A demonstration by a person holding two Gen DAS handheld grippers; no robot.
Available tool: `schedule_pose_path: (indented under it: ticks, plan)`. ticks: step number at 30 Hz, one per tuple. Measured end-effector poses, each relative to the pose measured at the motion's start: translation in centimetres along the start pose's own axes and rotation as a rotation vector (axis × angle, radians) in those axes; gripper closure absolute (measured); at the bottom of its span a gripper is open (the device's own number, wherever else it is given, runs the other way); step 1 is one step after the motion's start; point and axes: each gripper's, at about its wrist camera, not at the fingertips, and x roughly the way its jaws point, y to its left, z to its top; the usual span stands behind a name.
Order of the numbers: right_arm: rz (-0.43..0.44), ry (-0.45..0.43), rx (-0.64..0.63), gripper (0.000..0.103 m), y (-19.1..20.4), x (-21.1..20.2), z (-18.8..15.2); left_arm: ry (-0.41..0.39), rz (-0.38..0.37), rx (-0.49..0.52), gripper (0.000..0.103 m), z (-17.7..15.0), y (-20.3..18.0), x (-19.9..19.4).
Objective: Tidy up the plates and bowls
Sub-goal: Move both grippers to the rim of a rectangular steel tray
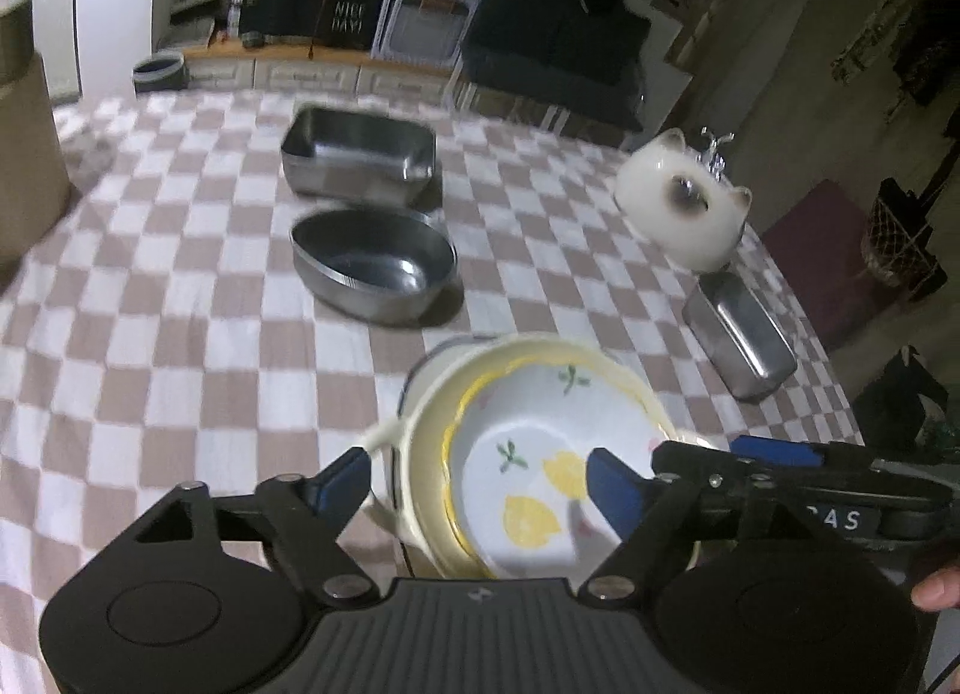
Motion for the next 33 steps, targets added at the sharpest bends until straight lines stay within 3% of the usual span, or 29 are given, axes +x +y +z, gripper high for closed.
schedule_pose_path:
  ticks: [3,7,11,13,18,24,33]
  plan:
    - [-0.001,-0.046,0.01,0.011,0.0,-0.4,0.3,-0.045,0.018,0.016,0.006,0.7,0.2,-0.5]
    - [-0.009,-0.106,0.031,0.009,0.0,-0.5,1.1,-0.104,0.042,0.016,0.0,1.8,1.3,-1.0]
    - [-0.02,-0.171,0.028,0.007,0.2,-0.2,2.1,-0.149,0.088,0.007,0.0,3.3,2.9,-1.0]
    - [-0.029,-0.195,0.026,0.001,0.4,0.3,2.8,-0.165,0.106,-0.001,0.0,4.0,3.8,-0.9]
    - [-0.048,-0.239,0.008,0.001,1.0,2.4,4.9,-0.213,0.148,-0.039,0.0,5.9,6.3,-0.3]
    - [-0.062,-0.294,0.003,0.0,2.3,5.4,7.5,-0.26,0.227,-0.005,0.0,8.3,8.5,1.1]
    - [-0.015,-0.274,0.034,0.0,4.4,10.2,11.4,-0.277,0.25,-0.01,0.0,12.0,11.8,4.0]
